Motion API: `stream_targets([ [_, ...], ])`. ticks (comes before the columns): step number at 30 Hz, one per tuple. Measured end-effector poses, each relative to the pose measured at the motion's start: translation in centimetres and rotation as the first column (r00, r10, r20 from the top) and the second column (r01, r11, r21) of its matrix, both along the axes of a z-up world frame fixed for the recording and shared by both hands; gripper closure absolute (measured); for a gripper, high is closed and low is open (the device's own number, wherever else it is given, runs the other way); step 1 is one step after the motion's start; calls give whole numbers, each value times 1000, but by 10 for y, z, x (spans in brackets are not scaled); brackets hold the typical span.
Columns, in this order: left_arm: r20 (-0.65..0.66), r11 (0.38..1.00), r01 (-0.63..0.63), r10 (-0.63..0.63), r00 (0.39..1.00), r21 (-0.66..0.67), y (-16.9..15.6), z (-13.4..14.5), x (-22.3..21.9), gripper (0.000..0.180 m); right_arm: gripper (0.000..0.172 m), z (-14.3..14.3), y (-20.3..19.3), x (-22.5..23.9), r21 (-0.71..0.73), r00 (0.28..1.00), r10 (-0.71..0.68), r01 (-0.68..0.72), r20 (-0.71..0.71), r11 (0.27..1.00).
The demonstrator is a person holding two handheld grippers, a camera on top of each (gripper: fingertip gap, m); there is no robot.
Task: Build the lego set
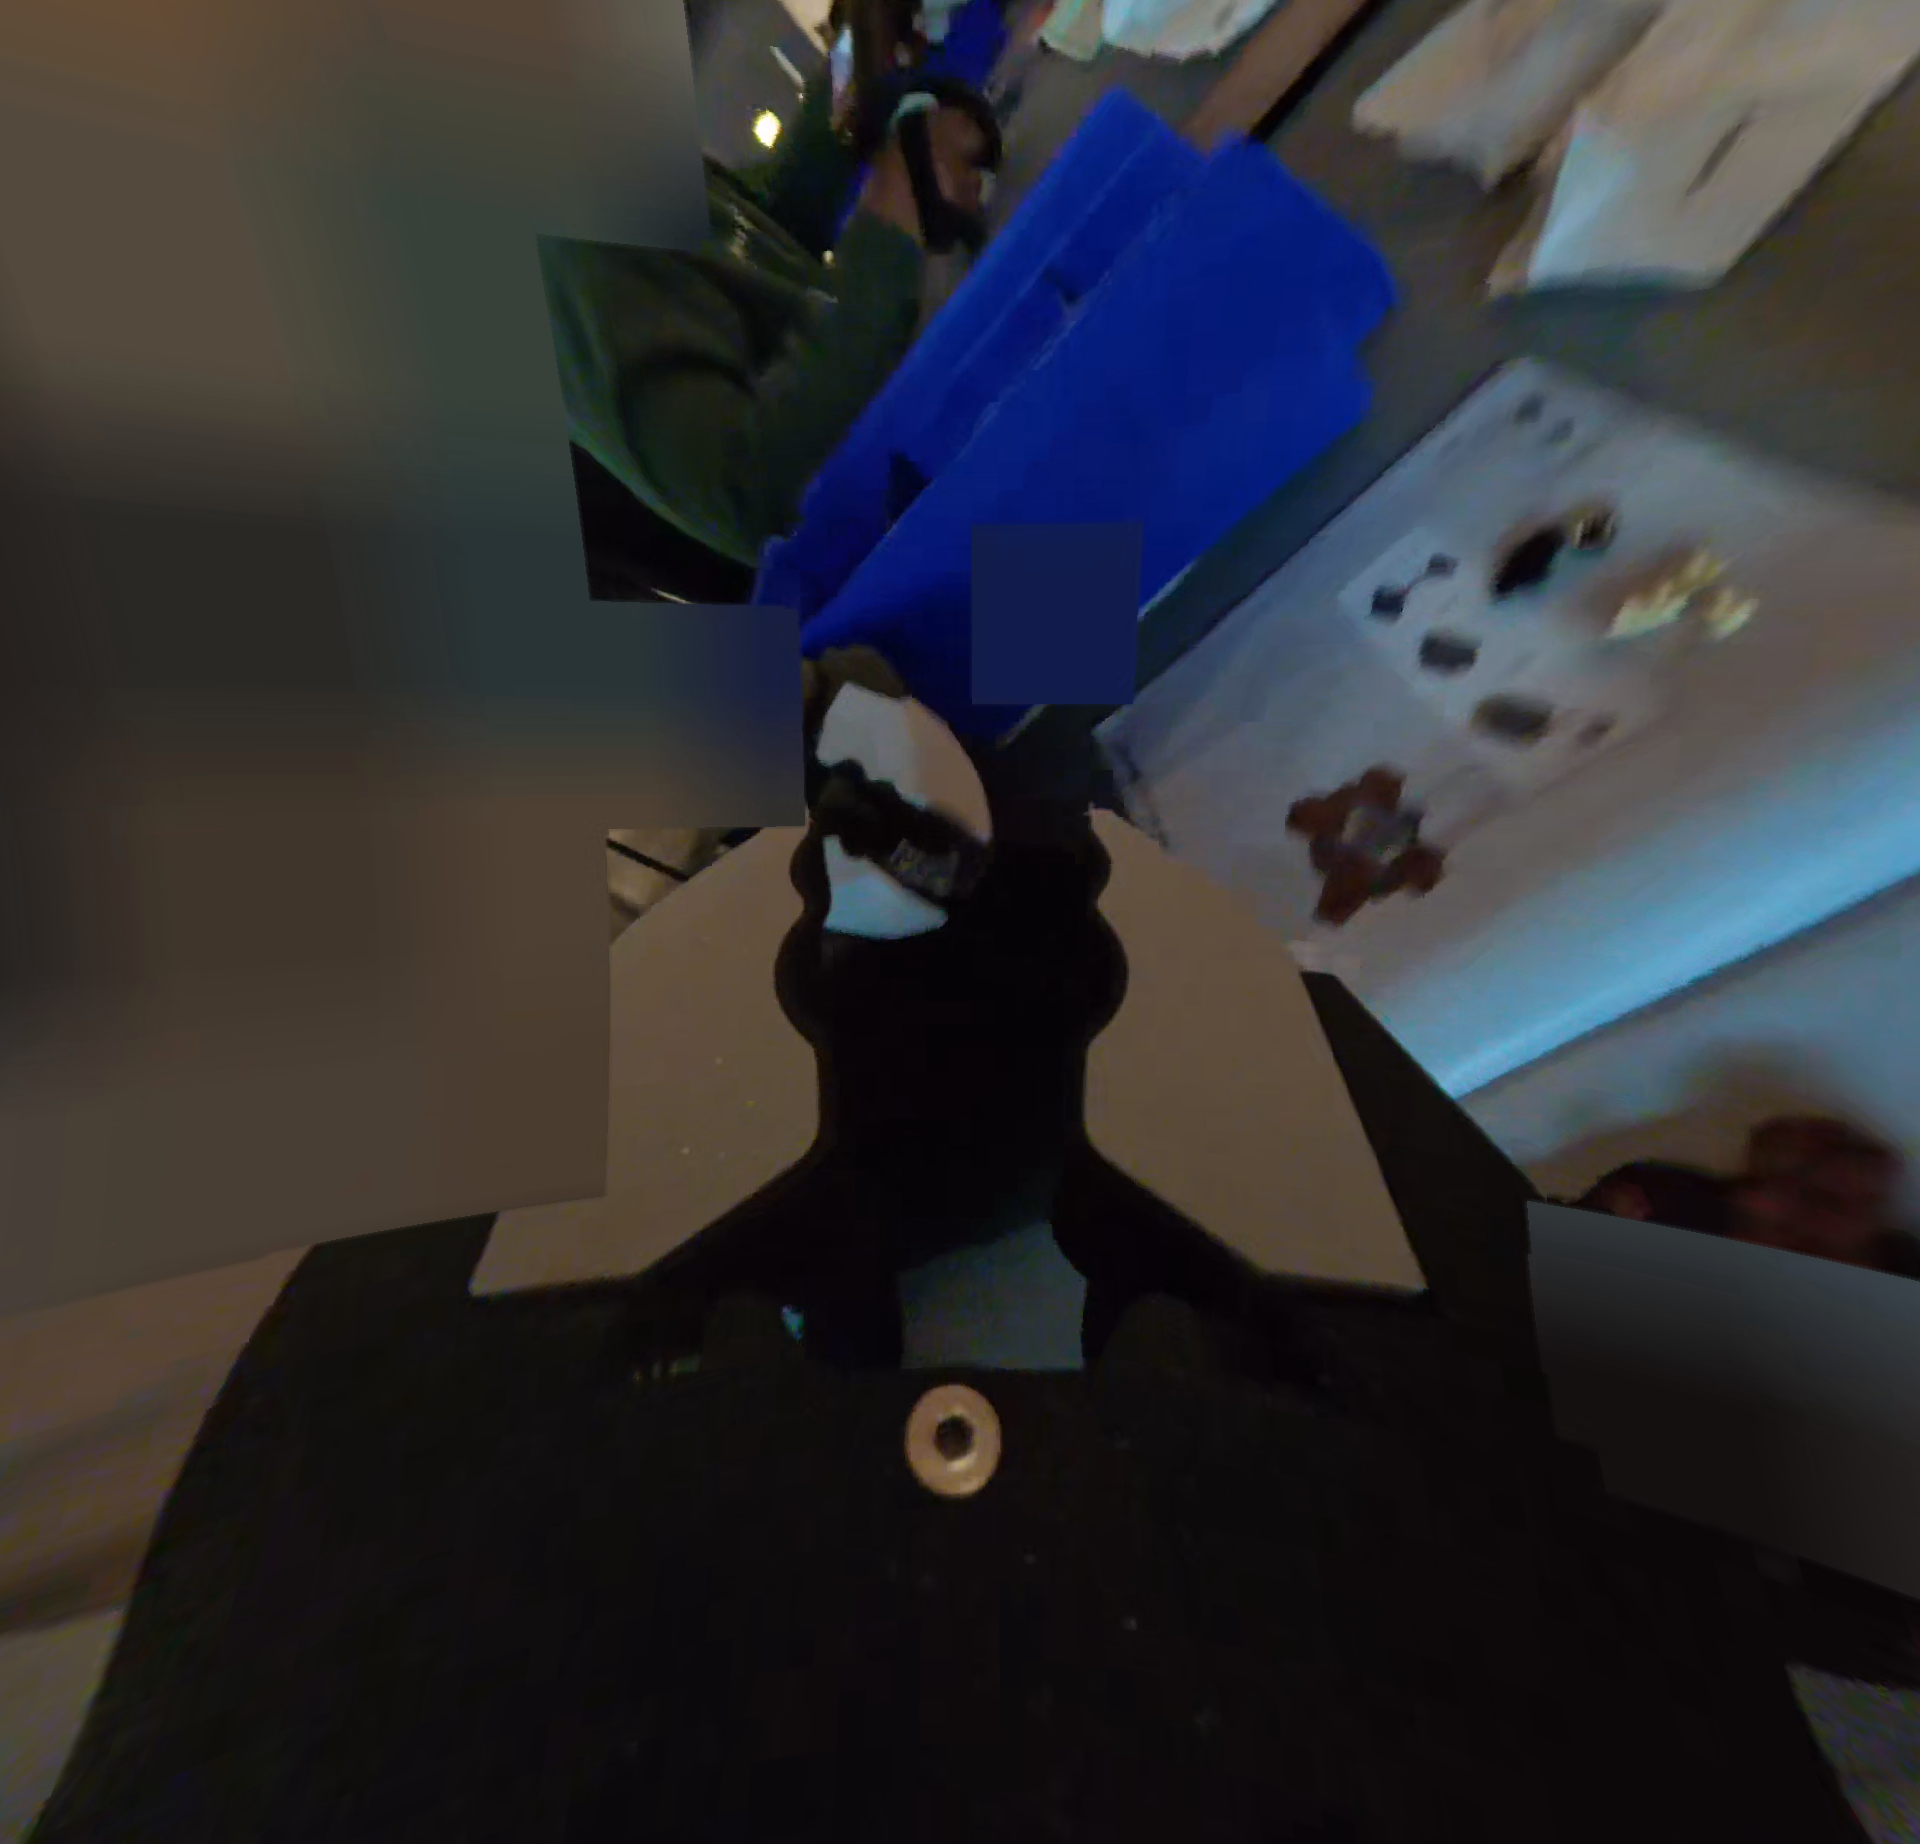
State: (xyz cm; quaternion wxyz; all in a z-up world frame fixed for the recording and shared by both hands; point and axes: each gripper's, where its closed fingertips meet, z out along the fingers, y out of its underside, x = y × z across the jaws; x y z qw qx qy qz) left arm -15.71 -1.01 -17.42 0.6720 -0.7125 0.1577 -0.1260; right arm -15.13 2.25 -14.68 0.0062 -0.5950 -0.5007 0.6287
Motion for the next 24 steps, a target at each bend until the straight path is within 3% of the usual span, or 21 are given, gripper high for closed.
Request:
stream_targets([
  [8, 8, 1000, 2, -2, 1000, 6, 1, 5, 1, 164, 132, -24, -16, 2, -102, 996, 55, -48, 65, 994],
  [24, 5, 1000, 11, -11, 1000, 11, 0, 5, 2, 164, 138, -26, -20, 1, -217, 993, 98, -82, 63, 973],
])
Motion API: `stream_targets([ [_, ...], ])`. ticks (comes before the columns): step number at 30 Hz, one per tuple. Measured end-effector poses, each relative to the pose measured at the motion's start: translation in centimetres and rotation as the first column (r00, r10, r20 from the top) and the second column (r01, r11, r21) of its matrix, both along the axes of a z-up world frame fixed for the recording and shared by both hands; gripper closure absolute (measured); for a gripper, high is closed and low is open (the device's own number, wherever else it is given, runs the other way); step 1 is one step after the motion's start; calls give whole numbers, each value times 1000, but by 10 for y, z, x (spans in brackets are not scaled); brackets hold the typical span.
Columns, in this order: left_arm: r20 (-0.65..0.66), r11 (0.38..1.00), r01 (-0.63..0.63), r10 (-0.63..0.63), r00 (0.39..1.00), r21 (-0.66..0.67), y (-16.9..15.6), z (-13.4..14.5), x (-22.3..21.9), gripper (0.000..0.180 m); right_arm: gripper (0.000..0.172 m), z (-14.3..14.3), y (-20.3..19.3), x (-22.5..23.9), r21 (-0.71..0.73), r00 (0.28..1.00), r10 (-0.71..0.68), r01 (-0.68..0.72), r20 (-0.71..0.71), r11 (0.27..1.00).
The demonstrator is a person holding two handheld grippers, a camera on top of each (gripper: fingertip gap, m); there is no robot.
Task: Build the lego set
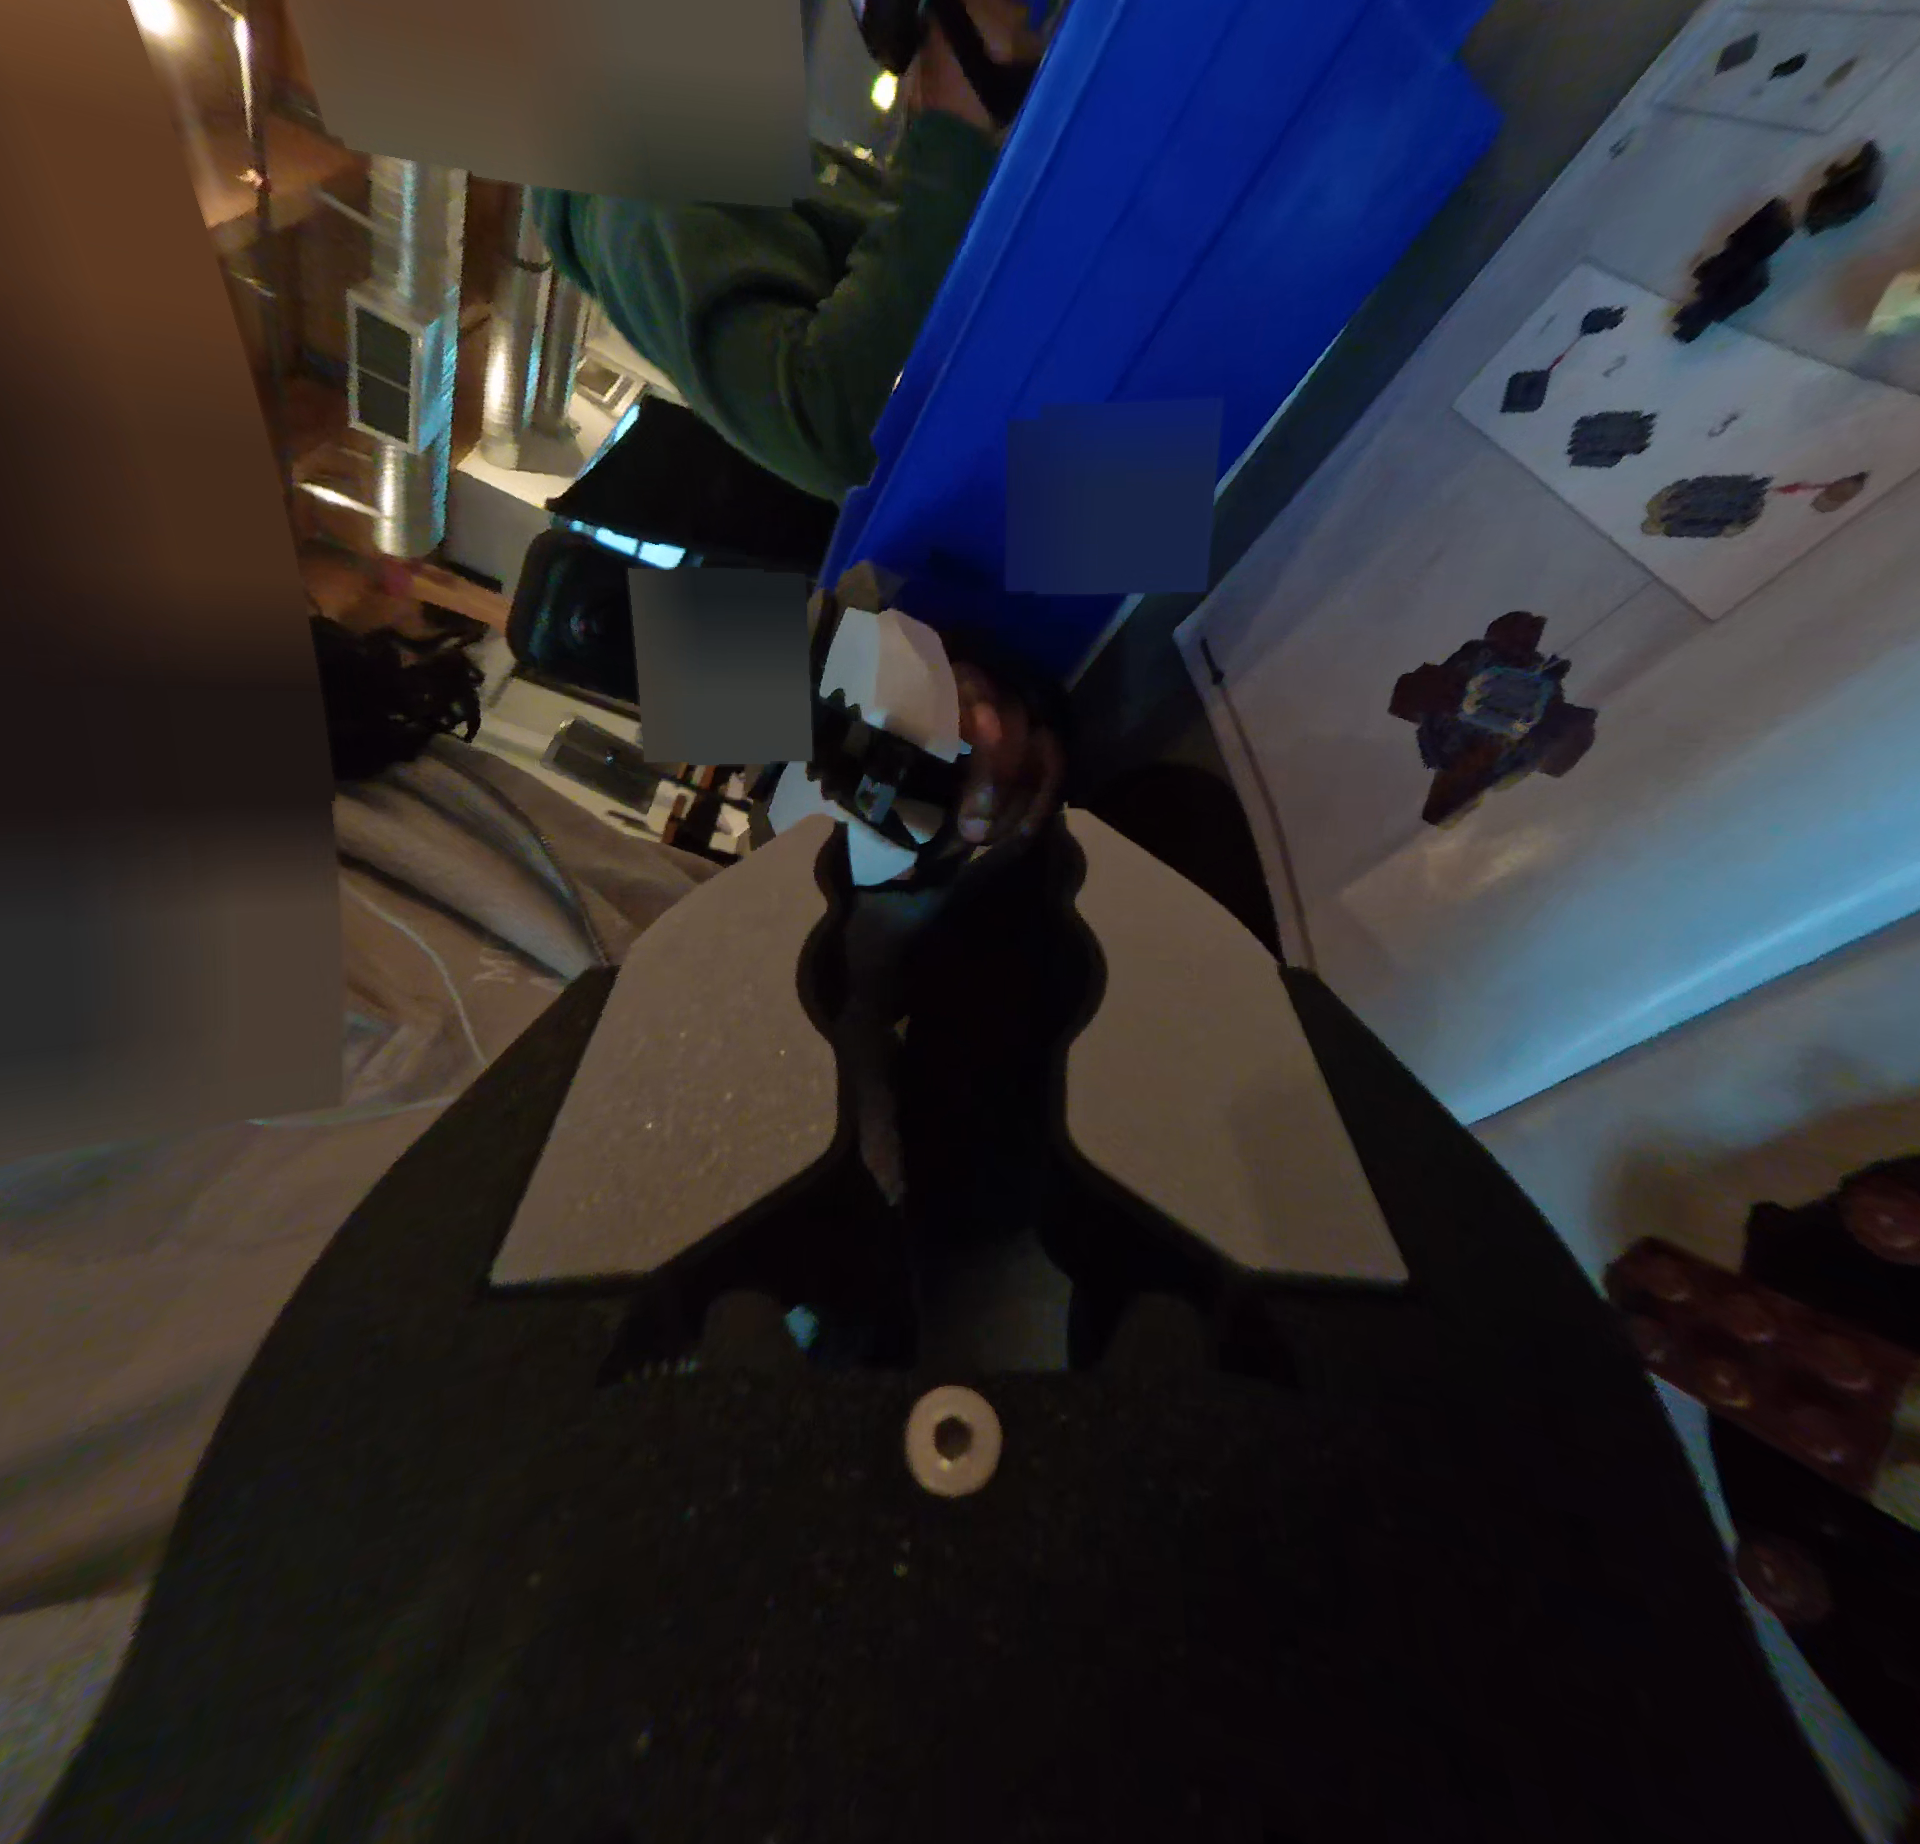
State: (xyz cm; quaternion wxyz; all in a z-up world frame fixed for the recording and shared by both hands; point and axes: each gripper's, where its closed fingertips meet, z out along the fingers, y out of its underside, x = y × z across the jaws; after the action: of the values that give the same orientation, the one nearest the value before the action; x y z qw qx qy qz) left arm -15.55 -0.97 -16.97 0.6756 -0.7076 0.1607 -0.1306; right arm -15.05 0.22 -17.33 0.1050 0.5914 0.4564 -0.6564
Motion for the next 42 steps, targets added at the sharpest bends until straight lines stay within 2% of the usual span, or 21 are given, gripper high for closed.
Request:
stream_targets([
  [9, -2, 1000, 6, -6, 1000, 6, -1, 0, 1, 164, 137, -1, -8, -3, -4, 999, 54, -54, -1, 999],
  [17, -8, 1000, 20, -20, 1000, 16, -2, 1, 3, 164, 137, -1, -17, -9, -106, 995, 102, -100, 14, 989],
  [27, -21, 999, 31, -31, 999, 33, -3, 1, 5, 164, 148, 6, -27, -10, -244, 988, 156, -148, 14, 958],
  [42, -54, 998, 54, -51, 997, 44, -5, 0, 8, 164, 157, 7, -33, -7, -333, 981, 191, -173, 24, 927],
])
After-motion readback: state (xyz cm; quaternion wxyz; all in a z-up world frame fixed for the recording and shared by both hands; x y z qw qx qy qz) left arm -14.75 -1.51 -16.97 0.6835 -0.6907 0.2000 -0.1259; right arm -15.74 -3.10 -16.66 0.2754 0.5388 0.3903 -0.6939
